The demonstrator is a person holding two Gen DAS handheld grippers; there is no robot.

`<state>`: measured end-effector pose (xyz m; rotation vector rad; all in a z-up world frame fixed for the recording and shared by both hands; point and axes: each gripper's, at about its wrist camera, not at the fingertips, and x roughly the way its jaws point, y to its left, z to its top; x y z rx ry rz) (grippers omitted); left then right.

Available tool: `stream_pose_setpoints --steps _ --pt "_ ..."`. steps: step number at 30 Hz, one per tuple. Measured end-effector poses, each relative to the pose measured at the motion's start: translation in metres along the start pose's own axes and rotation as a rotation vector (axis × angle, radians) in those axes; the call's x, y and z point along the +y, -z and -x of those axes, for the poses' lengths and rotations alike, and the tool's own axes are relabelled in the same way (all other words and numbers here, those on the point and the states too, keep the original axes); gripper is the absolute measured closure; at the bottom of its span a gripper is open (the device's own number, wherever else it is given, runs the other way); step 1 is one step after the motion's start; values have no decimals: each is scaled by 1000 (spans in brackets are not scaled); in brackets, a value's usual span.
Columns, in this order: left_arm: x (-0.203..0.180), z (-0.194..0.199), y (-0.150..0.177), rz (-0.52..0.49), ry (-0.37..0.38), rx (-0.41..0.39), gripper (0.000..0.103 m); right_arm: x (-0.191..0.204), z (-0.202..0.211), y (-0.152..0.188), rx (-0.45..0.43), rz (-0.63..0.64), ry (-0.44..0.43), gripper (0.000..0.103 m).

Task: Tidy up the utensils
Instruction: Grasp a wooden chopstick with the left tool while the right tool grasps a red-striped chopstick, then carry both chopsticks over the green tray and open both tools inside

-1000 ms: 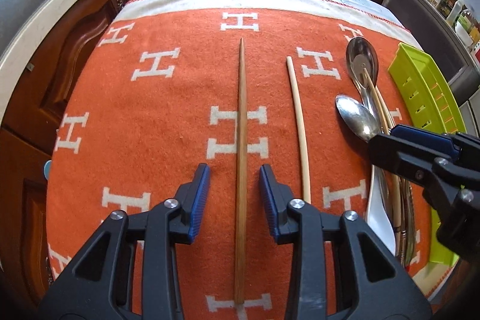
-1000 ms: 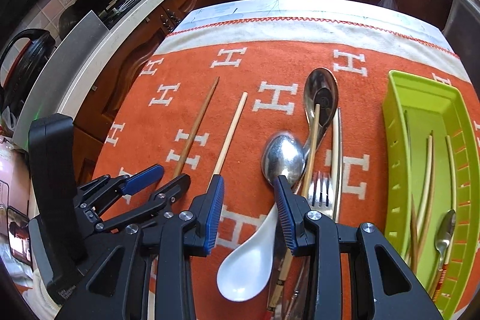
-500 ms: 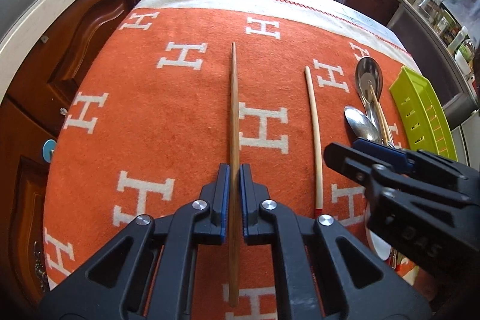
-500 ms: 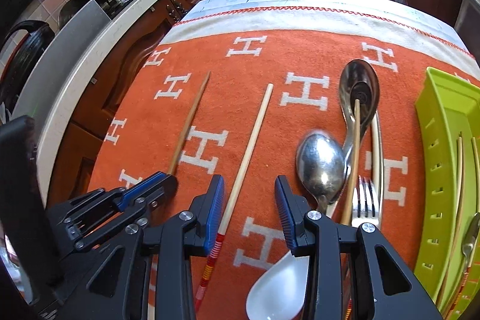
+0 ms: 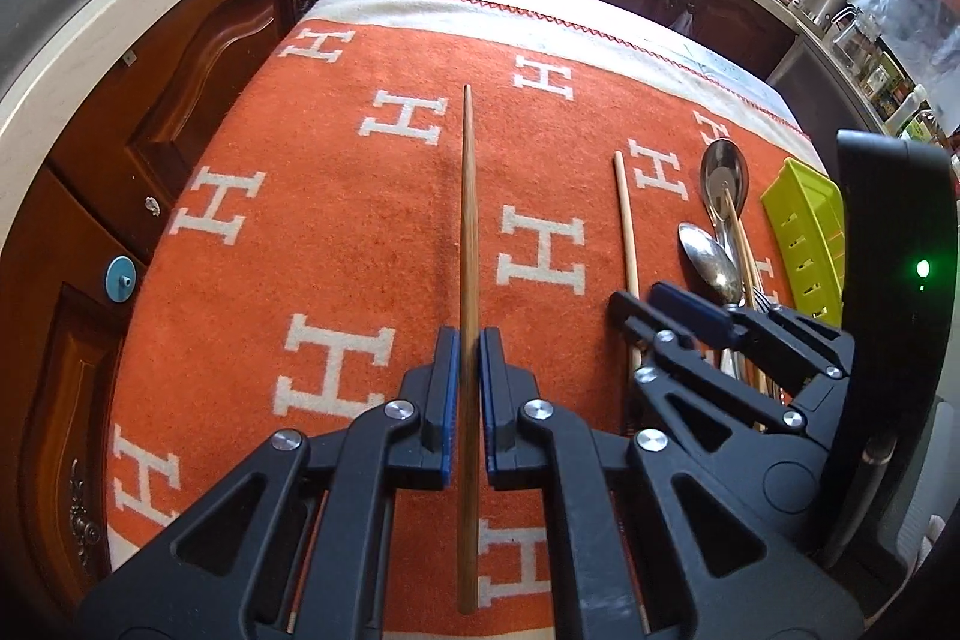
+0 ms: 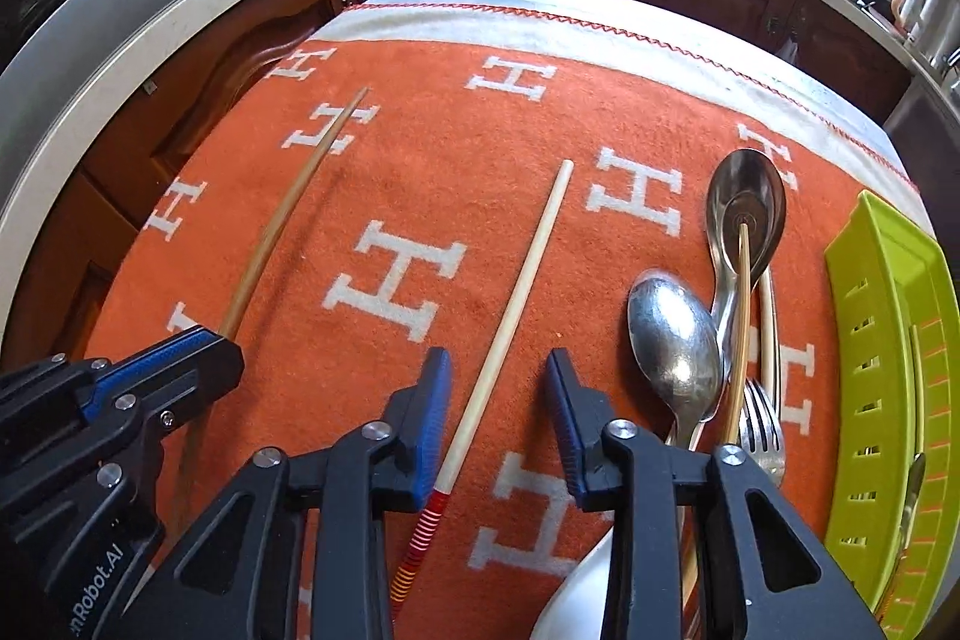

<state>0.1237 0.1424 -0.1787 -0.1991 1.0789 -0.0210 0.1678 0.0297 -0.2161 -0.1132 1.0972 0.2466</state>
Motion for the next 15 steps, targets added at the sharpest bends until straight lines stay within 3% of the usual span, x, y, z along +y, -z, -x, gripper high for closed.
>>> stream_pose_setpoints --steps 4,7,15 --pt "-2 8 3 -5 3 -4 99 -8 2 0 22 -50 -45 97" --pt "-4 16 4 -7 7 -11 99 -23 7 1 50 -127 -137 98" --pt "-16 41 9 -26 19 -27 99 -49 46 7 32 -209 -247 98"
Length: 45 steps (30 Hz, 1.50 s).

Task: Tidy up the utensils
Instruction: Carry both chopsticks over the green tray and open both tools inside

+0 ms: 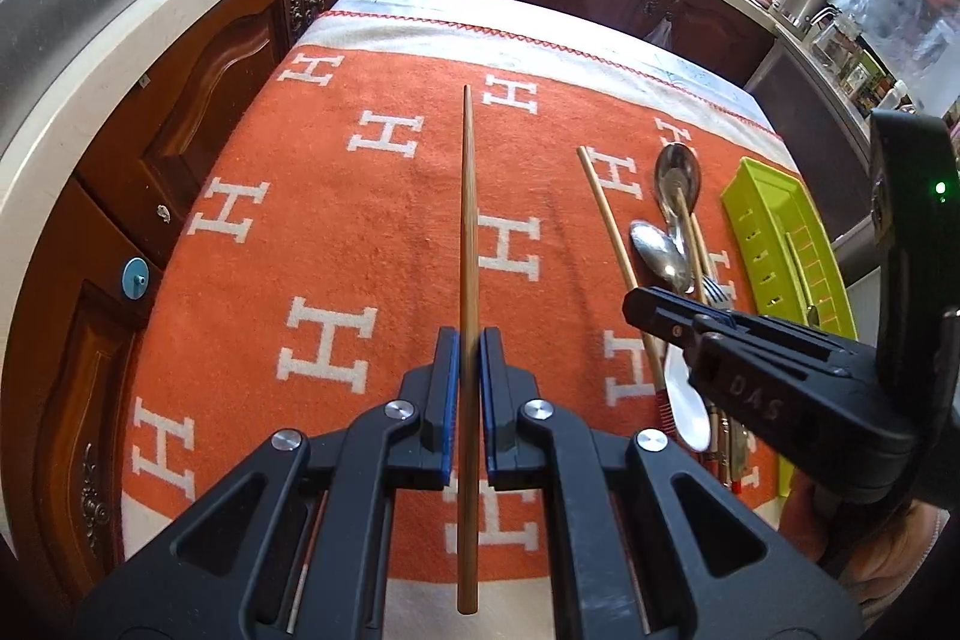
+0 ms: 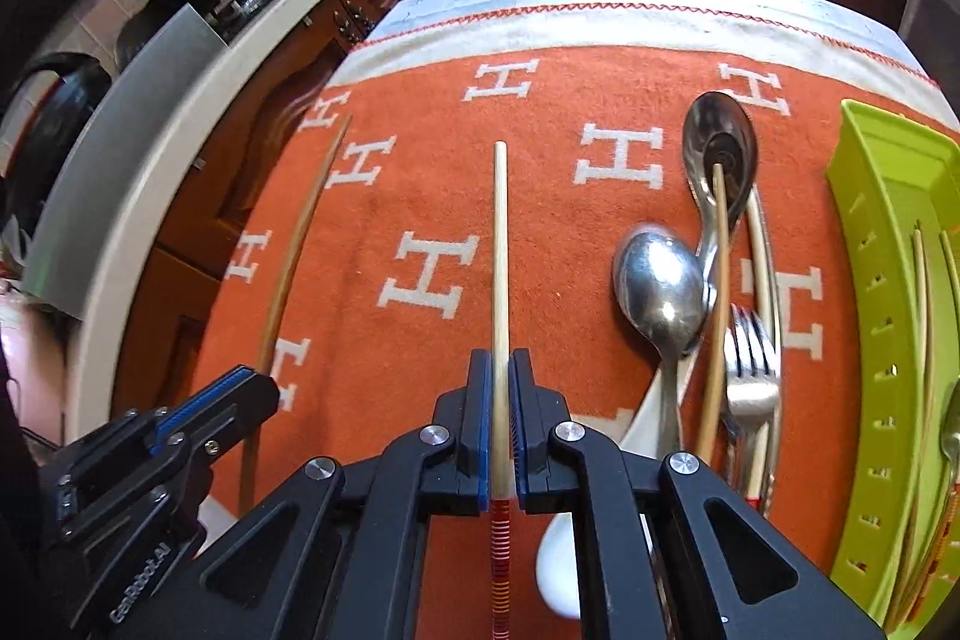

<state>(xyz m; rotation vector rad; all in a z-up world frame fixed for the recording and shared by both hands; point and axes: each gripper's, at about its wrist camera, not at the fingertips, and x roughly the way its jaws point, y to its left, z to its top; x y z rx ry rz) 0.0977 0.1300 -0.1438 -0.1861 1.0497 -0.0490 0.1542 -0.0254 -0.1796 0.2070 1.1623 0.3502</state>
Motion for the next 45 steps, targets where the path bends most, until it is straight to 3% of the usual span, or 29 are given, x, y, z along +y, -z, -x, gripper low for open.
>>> stream_pose_setpoints --steps 10,24,35,45 --pt "-64 26 4 -103 58 -2 99 -40 85 14 -94 -56 -64 98" --pt "-203 27 2 -262 150 35 99 -159 176 27 -213 -147 -3 98" --pt "-261 -20 1 -263 220 169 99 -236 180 37 -191 -198 58 98" --pt "-274 -51 -1 -228 250 229 99 -248 154 29 -138 -196 108 96"
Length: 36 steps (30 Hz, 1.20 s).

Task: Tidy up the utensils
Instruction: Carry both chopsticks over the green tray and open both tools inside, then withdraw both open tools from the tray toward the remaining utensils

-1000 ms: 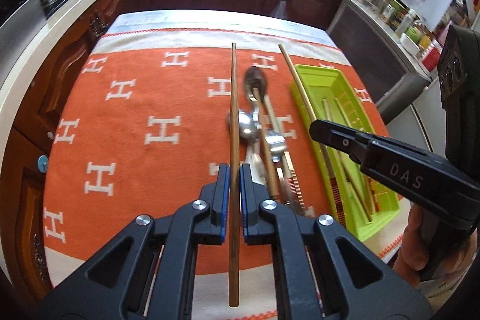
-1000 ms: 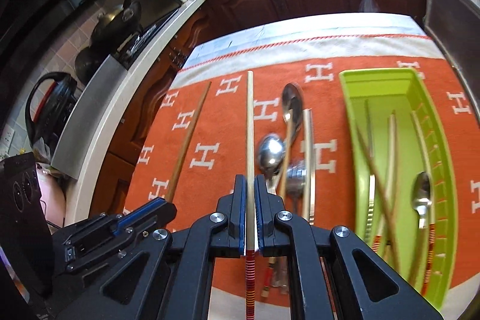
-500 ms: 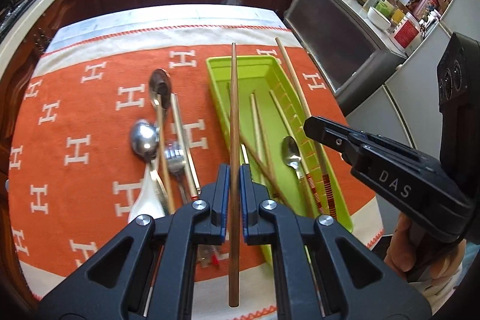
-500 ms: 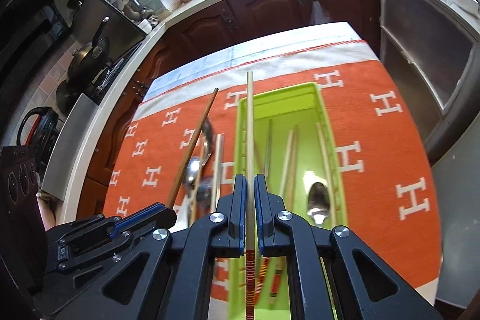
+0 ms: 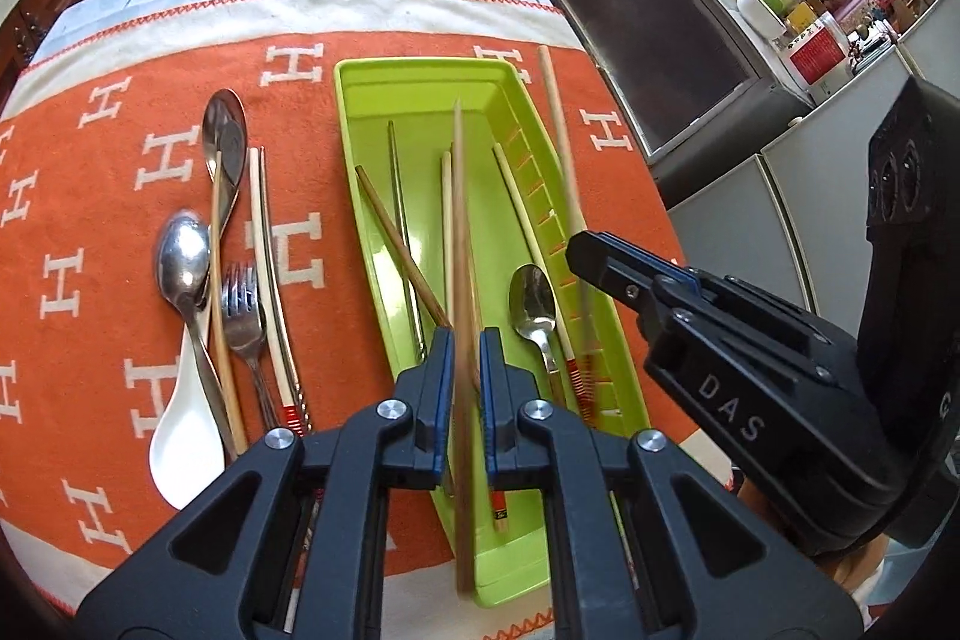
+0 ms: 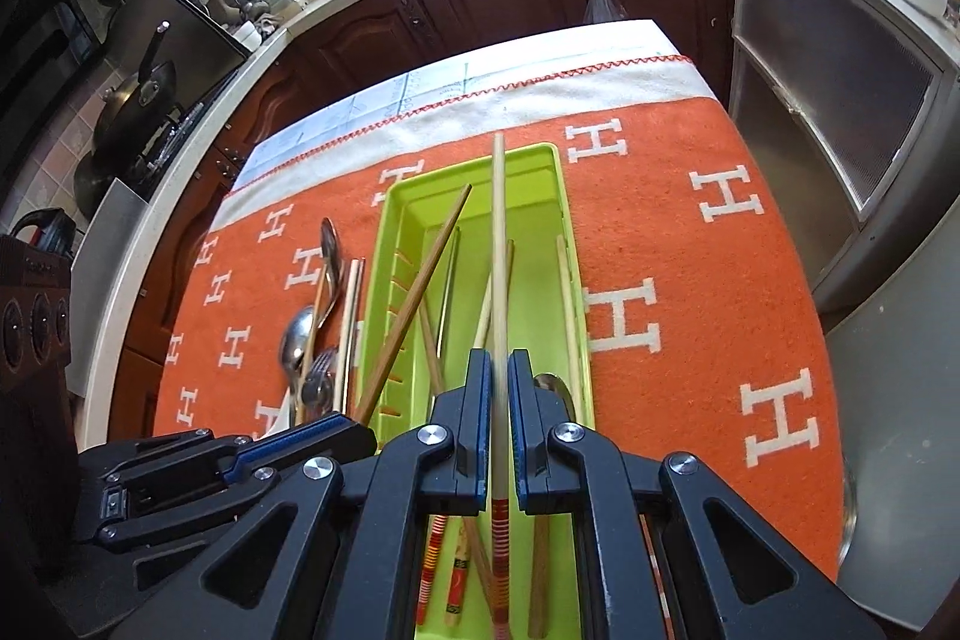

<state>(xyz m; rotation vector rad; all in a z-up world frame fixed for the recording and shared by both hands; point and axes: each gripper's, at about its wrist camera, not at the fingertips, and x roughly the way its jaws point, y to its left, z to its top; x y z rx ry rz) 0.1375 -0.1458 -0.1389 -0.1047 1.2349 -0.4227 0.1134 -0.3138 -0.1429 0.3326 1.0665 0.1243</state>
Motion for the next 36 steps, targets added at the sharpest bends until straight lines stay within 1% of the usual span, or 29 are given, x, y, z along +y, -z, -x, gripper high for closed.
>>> stream_pose_setpoints --steps 4,8,13,17,21,25,32,36 --pt "-2 -2 2 -25 -10 10 98 0 -9 -2 9 -9 2 93" --pt "-4 2 7 -55 -33 8 97 0 -12 1 11 -3 -2 93" --pt "-5 13 16 -86 -67 -13 86 5 -8 10 6 10 -3 93" --pt "0 26 22 -94 -88 -45 85 8 -4 17 1 16 2 90" --pt "11 40 26 -83 -114 -78 83 9 0 27 8 18 5 89" --pt "25 50 29 -56 -135 -100 74 8 2 38 17 15 10 89" --pt "51 64 39 -12 -171 -120 74 13 4 57 39 3 8 88" --pt "62 70 44 7 -195 -137 70 21 5 64 47 16 4 87"
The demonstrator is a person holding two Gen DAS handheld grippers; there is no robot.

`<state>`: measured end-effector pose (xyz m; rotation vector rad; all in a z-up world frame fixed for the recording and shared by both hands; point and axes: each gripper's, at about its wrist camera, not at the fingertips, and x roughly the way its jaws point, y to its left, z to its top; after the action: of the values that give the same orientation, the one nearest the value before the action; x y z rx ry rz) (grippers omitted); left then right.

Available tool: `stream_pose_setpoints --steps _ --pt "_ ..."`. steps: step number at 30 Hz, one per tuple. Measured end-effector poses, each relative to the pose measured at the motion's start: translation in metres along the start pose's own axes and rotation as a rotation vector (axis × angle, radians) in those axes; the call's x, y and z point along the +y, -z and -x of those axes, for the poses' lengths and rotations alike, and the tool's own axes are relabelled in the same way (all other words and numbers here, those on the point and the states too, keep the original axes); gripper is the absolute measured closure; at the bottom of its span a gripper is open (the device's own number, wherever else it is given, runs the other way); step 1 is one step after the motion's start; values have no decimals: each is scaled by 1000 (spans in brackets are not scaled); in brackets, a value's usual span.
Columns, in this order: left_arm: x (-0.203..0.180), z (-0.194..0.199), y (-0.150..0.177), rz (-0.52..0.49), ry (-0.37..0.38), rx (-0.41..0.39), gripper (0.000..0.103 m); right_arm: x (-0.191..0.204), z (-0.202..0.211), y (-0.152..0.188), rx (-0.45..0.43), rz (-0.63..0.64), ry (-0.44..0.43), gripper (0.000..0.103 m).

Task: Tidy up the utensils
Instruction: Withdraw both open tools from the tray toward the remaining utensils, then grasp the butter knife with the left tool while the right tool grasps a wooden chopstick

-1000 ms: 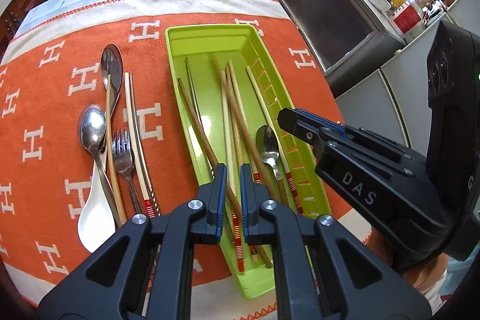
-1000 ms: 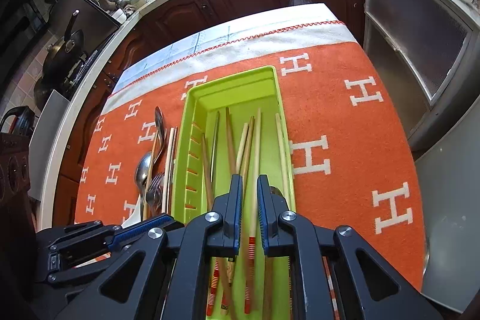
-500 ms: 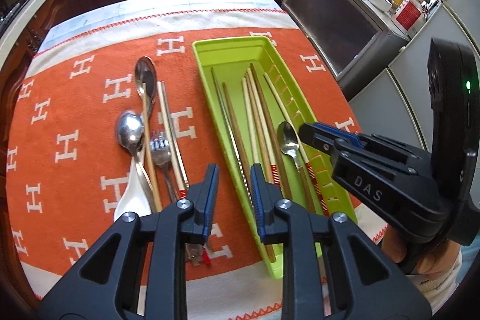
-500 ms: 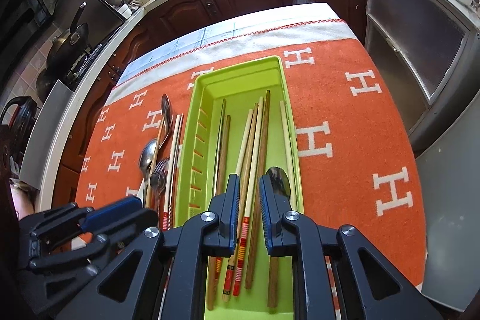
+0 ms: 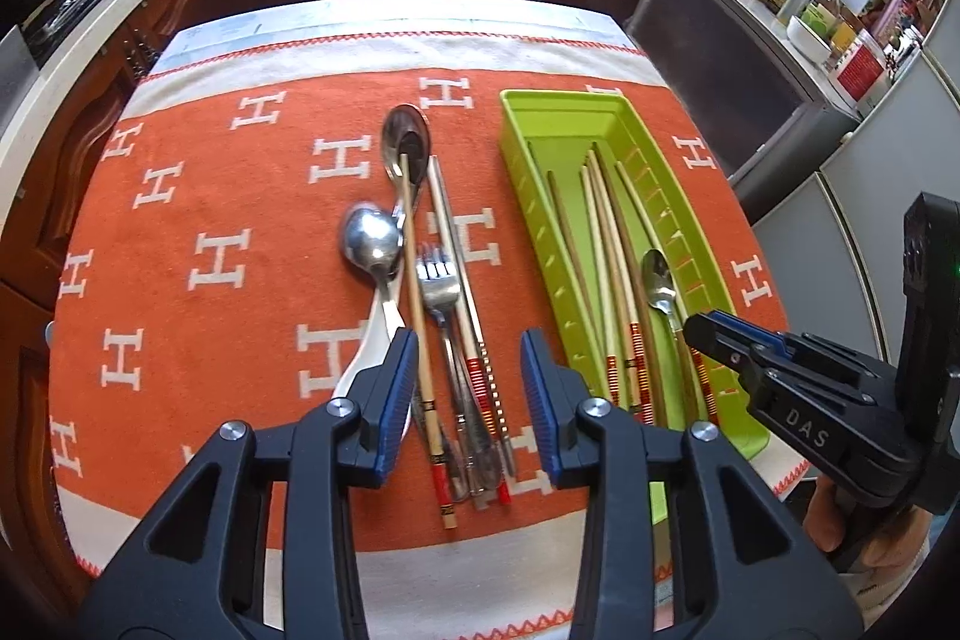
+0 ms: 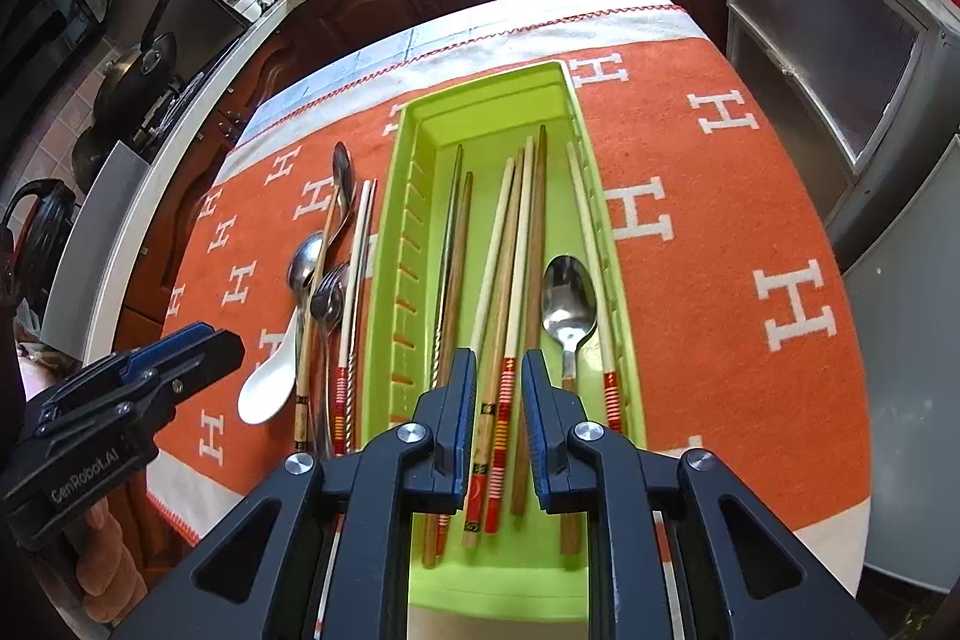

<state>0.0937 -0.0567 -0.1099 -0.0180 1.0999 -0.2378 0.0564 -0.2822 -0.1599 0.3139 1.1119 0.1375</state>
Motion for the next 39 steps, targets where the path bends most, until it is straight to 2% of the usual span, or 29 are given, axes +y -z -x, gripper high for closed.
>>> stream_pose_setpoints --steps 10,16,27,30,39 --pt "30 19 10 35 -21 -54 69 35 7 8 9 59 -1 86" --pt "66 26 17 91 -29 -71 68 67 7 7 18 114 0 85" --pt "120 18 32 175 -37 -44 68 121 -18 -6 58 202 -26 85" --pt "128 11 32 188 -10 -28 68 134 -32 -14 71 207 -47 85" --pt "139 -22 17 230 162 18 68 155 -82 -55 88 201 -86 85"
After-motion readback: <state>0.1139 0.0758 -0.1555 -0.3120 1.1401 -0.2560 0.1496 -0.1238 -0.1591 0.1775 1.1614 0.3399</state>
